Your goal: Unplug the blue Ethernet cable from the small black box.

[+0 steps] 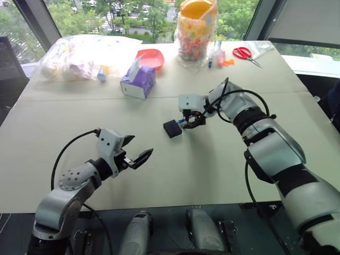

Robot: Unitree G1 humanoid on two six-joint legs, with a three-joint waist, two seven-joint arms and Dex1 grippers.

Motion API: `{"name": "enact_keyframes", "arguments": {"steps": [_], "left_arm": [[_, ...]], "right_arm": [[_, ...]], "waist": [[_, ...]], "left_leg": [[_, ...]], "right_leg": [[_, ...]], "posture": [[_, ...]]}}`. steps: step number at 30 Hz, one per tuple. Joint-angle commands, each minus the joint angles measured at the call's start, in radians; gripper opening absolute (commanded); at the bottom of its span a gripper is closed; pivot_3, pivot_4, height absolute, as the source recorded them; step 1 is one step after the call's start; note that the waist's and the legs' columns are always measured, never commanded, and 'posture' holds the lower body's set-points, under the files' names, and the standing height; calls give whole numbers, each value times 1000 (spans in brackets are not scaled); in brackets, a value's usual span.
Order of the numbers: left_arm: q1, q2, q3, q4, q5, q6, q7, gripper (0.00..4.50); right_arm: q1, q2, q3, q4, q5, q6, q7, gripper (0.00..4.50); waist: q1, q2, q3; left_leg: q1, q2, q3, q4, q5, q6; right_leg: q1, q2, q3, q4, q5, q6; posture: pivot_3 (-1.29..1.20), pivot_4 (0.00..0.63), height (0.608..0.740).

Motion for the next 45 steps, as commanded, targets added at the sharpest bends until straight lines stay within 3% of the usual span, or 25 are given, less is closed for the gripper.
{"name": "enact_keyframes", "arguments": {"steps": [1,6,10,15,20,25,31,41,44,45], "left_arm": [[-1,11,33,-40,3,-27,2,4500],[-14,27,45,-27,-5,-25,-10,4500],[-43,35,60,-9,-38,-5,-24,4500],[-100,58,88,15,-133,60,-69,4500],[-242,97,145,102,-345,207,-142,4500],[-361,119,140,219,-393,256,-184,4500],[-500,120,79,329,-380,267,-259,4500],[-570,98,-3,416,-294,197,-338,4500],[-582,82,-10,436,-277,178,-339,3686],[-584,77,-12,440,-271,171,-341,3135]], "right_arm": [[-30,37,-33,22,-15,-15,3,2531],[-33,79,-67,40,-20,8,5,45],[-23,67,-85,17,-31,-10,1,45],[33,-1,-139,-150,-1,-97,-52,45],[310,-162,-242,-732,-47,-220,-275,45],[527,-197,-272,-1109,-118,-188,-395,45],[636,-189,-284,-1319,-155,-118,-447,45],[679,-202,-271,-1436,-150,-53,-424,45],[680,-208,-267,-1453,-148,-42,-414,0],[681,-210,-265,-1458,-146,-37,-410,0]], "waist": [[-7,0,0],[-13,0,0],[-12,0,0],[-11,0,0],[3,0,0],[2,0,0],[13,0,0],[14,0,0],[15,0,0],[14,0,0]], "left_leg": [[0,0,0,0,0,0],[1,0,0,0,0,0],[1,0,0,0,0,0],[0,0,0,1,0,0],[-1,0,-2,1,0,0],[-1,0,0,1,0,0],[-1,0,0,3,1,-1],[-1,0,0,3,1,-1],[-1,0,0,3,1,-1],[-1,0,0,3,1,-1]], "right_leg": [[0,0,0,0,0,0],[0,0,0,2,0,0],[0,0,0,2,0,0],[0,0,0,2,0,0],[-1,0,0,3,0,1],[-2,0,1,3,0,1],[-1,0,1,4,0,1],[0,0,1,2,0,1],[0,0,1,2,0,1],[0,0,1,2,0,1]], "posture": [[0,150,740],[0,150,740],[0,150,740],[0,150,740],[0,150,740],[0,150,740],[0,150,740],[0,150,740],[0,150,740],[0,150,740]]}}
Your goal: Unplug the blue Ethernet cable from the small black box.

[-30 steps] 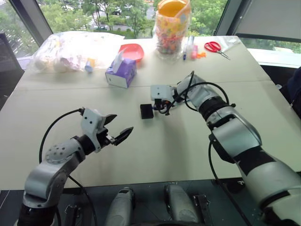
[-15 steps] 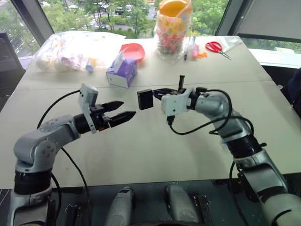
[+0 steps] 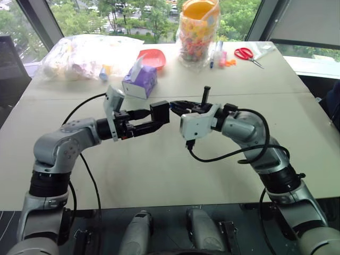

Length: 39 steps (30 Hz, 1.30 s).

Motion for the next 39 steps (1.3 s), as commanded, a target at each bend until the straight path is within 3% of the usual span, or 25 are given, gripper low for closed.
{"name": "enact_keyframes", "arguments": {"steps": [1,3,6,12,17,21,25,28,38,39], "left_arm": [[-27,-10,4,4,21,-39,-11,2710],[-32,-26,-2,14,32,-53,-12,1676],[-36,-46,-4,23,46,-64,-9,477],[-21,-29,-28,13,75,-73,-43,483],[16,27,-70,4,138,-148,-140,483],[32,52,-72,4,149,-188,-215,483],[38,80,-61,-1,123,-201,-311,483],[20,88,-47,-4,102,-193,-350,483],[1,92,-40,0,101,-179,-366,483],[-1,92,-40,0,100,-175,-365,483]], "right_arm": [[-4,-8,-11,-57,13,10,13,0],[0,-8,-4,-78,19,26,30,0],[1,-9,3,-93,22,40,47,0],[7,-16,-5,-107,90,122,130,0],[-41,-11,-90,-131,363,475,308,2284],[-117,-53,-157,-105,589,789,431,4451],[-216,-77,-206,-24,795,1110,497,4451],[-266,-66,-200,41,877,1243,494,4451],[-300,-38,-143,60,959,1246,457,4451],[-302,-34,-138,64,960,1240,450,4215]], "waist": [[0,0,0],[0,0,0],[1,0,0],[0,0,0],[0,0,0],[3,0,0],[2,0,0],[0,0,0],[-1,0,0],[-1,0,0]], "left_leg": [[0,0,0,0,0,0],[0,0,0,0,0,0],[0,0,0,0,0,0],[0,0,0,0,0,0],[0,0,0,0,0,0],[0,0,0,1,0,0],[0,0,0,0,0,0],[0,0,0,0,0,1],[-1,0,0,0,0,1],[-1,0,0,0,0,1]], "right_leg": [[0,0,0,0,0,0],[0,0,0,0,0,0],[0,0,0,0,0,0],[0,0,0,0,0,0],[0,0,0,0,0,0],[1,0,0,-1,0,0],[1,0,0,-1,0,-1],[0,0,0,-1,0,-1],[-1,0,-1,-1,0,0],[0,0,-1,-1,0,0]], "posture": [[0,150,740],[0,150,740],[0,150,740],[0,150,740],[0,150,740],[0,150,740],[0,150,740],[0,150,740],[0,150,740],[0,150,740]]}}
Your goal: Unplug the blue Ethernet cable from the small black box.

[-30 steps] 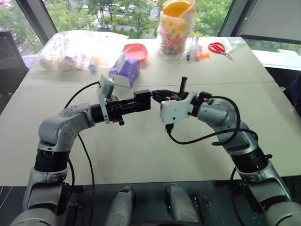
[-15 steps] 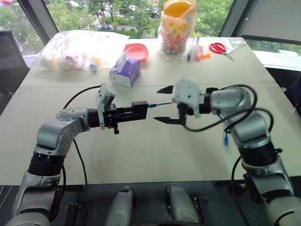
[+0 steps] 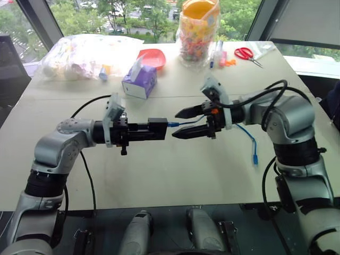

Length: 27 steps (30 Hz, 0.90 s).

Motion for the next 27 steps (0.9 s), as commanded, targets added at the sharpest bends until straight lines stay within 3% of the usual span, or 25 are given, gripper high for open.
{"name": "enact_keyframes", "arguments": {"steps": [1,4,19,24,27], "left_arm": [[-21,7,33,-22,-27,1,-6,483],[-21,9,32,-22,-26,2,-6,483],[-8,17,17,-39,-18,-3,-12,483],[-2,21,9,-50,-13,-7,-22,483],[2,23,3,-56,-9,-10,-28,483]], "right_arm": [[-32,14,6,-5,23,-24,-19,3936],[-36,13,23,-1,26,-29,-30,2633],[-54,-5,58,10,41,-42,-39,2633],[-64,-14,69,19,43,-49,-31,193],[-69,-18,76,22,43,-46,-24,84]], "waist": [[0,0,0],[0,0,0],[0,0,0],[0,0,0],[0,0,0]], "left_leg": [[0,0,0,0,0,0],[0,0,0,0,0,0],[0,0,0,0,0,0],[0,0,0,0,0,0],[0,0,0,0,0,0]], "right_leg": [[0,0,0,0,0,0],[0,0,0,0,0,0],[0,0,0,0,0,0],[0,0,0,0,0,0],[0,0,0,0,0,0]], "posture": [[0,150,740],[0,150,740],[0,150,740],[0,150,740],[0,150,740]]}}
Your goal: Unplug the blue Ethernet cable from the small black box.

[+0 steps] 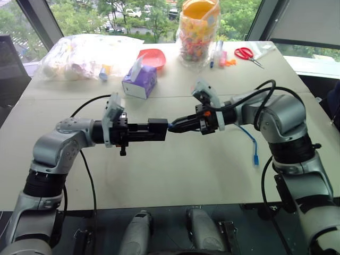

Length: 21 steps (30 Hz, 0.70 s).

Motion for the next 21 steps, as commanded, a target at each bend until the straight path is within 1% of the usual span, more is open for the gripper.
{"name": "enact_keyframes", "arguments": {"steps": [1,8,12,16,21], "left_arm": [[3,13,2,-45,-2,-14,-14,483],[19,22,-5,-56,7,-25,-31,483],[20,27,7,-51,7,-30,-35,483],[30,46,28,-46,0,-30,-46,483],[48,62,37,-49,0,-36,-56,483]], "right_arm": [[-43,-12,0,-9,15,-7,11,84],[-48,-29,22,-4,10,-7,21,84],[-22,-55,42,16,-22,-43,24,84],[17,-118,69,67,-48,-83,61,84],[26,-152,62,167,-78,-120,81,84]], "waist": [[0,0,0],[0,0,0],[0,0,0],[3,0,0],[-1,0,0]], "left_leg": [[0,0,0,0,0,0],[0,0,0,0,0,0],[0,0,0,0,0,0],[0,0,0,0,0,0],[-1,0,0,0,0,0]], "right_leg": [[0,0,0,0,0,0],[0,0,0,0,0,0],[0,0,0,0,0,0],[0,0,0,0,0,0],[0,0,0,0,0,0]], "posture": [[0,150,740],[0,150,740],[0,150,740],[0,150,740],[0,150,740]]}}
